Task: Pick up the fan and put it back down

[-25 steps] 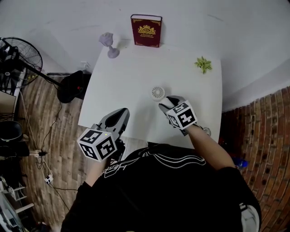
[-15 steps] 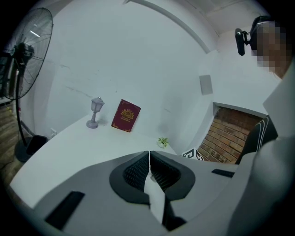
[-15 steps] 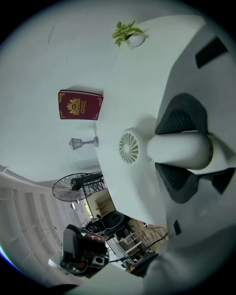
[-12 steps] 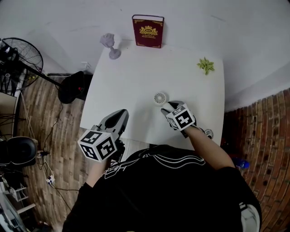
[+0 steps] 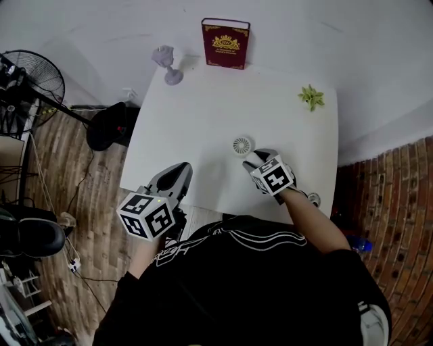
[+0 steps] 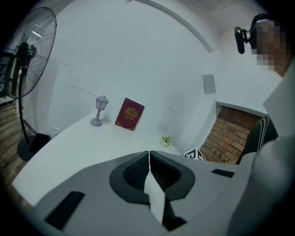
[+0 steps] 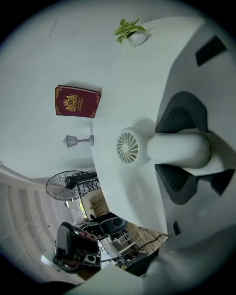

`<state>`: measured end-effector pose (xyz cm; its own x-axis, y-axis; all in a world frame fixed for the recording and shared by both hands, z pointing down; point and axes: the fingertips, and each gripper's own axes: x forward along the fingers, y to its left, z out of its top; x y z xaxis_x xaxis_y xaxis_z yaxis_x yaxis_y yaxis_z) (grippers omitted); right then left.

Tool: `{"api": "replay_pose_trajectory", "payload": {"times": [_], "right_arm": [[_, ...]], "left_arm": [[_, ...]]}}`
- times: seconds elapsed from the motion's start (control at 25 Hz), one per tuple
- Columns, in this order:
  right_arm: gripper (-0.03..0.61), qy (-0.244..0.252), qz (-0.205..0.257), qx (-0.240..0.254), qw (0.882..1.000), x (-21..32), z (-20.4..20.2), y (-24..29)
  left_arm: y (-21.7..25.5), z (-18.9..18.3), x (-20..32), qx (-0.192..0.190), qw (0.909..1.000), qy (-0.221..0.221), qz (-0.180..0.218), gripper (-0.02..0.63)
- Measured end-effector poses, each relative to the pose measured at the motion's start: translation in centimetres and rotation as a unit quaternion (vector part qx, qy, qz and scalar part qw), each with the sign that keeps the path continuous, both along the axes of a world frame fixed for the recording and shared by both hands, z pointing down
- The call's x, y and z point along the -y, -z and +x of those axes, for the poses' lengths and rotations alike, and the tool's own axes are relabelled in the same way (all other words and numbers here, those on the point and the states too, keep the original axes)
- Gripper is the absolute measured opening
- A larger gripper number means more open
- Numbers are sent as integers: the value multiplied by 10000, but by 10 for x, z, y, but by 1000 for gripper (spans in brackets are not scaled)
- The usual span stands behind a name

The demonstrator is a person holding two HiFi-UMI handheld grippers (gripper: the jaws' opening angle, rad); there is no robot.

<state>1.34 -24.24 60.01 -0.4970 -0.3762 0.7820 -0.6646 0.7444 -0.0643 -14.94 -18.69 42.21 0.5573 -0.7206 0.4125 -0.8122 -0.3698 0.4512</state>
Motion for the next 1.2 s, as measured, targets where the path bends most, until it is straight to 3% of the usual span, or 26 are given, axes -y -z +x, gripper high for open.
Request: {"api": "replay_pose_trajectory", "payload": {"times": [0.16,0.4,0.6,0.92,1.04,1.2], "right_arm": [[287,-83,168,92,9998,4,5,11],[307,-306,547,492,9968,9,13,52],[283,-17,1189,818,9895,-6,1,101],[156,-210,1124,2035,9724,-40,-9,178],[16,-238,1253,2416,9620,-55,-8,201],[2,-154,1374,2804,9499,-79,-9,222]], "left_arm": [[3,1,-2,42,10000,-29,41,34],[11,10,-9,188,9995,-158,173,34],[19,18,-19,233,9989,-275,286,32],[38,29,-41,141,9978,-418,496,32],[47,35,-52,101,9966,-506,637,32],[62,43,-68,34,9947,-583,849,34]]}}
